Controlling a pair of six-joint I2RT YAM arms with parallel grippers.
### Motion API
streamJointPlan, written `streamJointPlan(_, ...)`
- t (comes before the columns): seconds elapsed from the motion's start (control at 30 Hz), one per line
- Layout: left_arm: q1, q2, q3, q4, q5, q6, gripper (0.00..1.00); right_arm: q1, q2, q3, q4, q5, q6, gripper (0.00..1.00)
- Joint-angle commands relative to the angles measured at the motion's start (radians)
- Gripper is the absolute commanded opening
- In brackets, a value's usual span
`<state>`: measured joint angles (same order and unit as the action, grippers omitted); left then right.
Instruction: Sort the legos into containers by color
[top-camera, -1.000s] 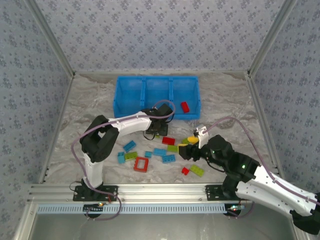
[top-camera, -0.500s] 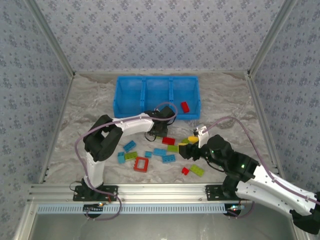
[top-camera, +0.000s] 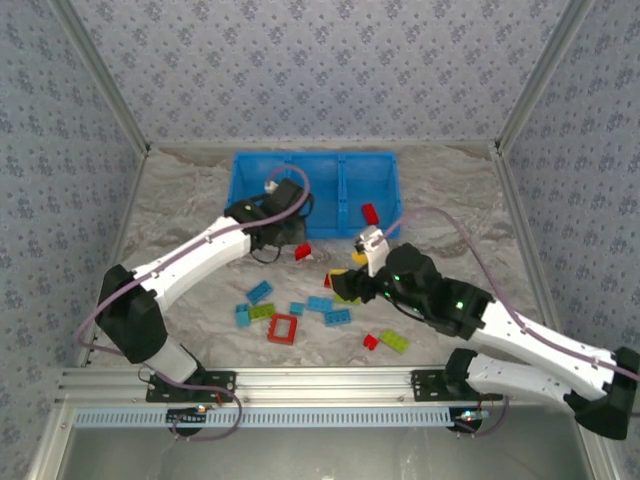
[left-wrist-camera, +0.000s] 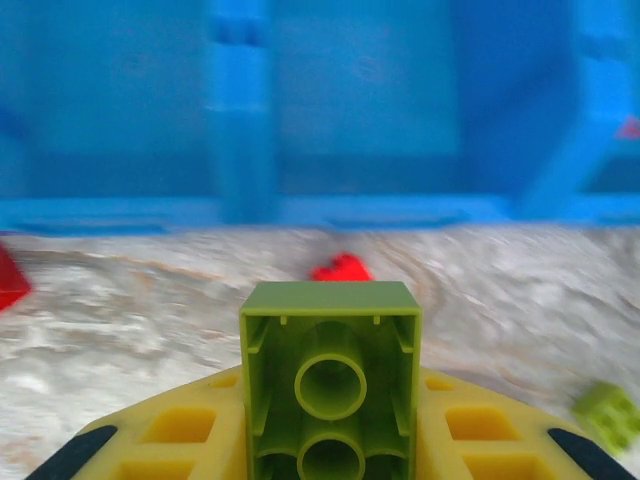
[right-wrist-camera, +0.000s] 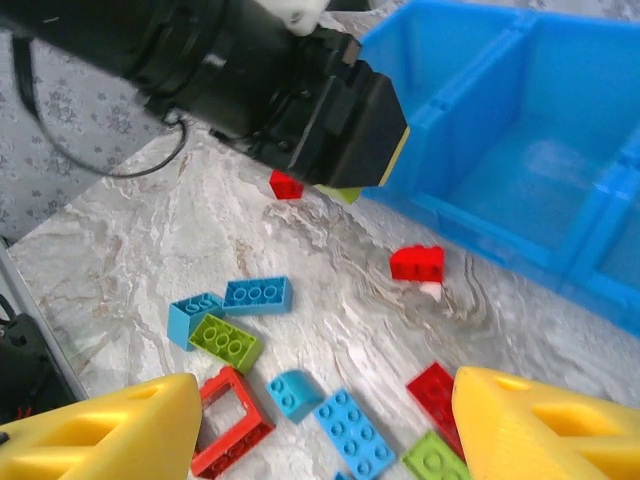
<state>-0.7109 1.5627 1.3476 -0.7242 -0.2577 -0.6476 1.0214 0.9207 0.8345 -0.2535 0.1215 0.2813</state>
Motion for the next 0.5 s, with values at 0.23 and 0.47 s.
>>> streamJointPlan(0.23,0.304,0.112,0.07,-0.003,0.154,0.166,0.33,0.175,0.438,0.406,0.07,0.294,-0.149,0.7)
streamJointPlan(0.47,0.355,0.309,0.206,0.007,0.229,0.188,0.32,0.28,0.703,0.638,0.071,0.502,-0.172,0.7)
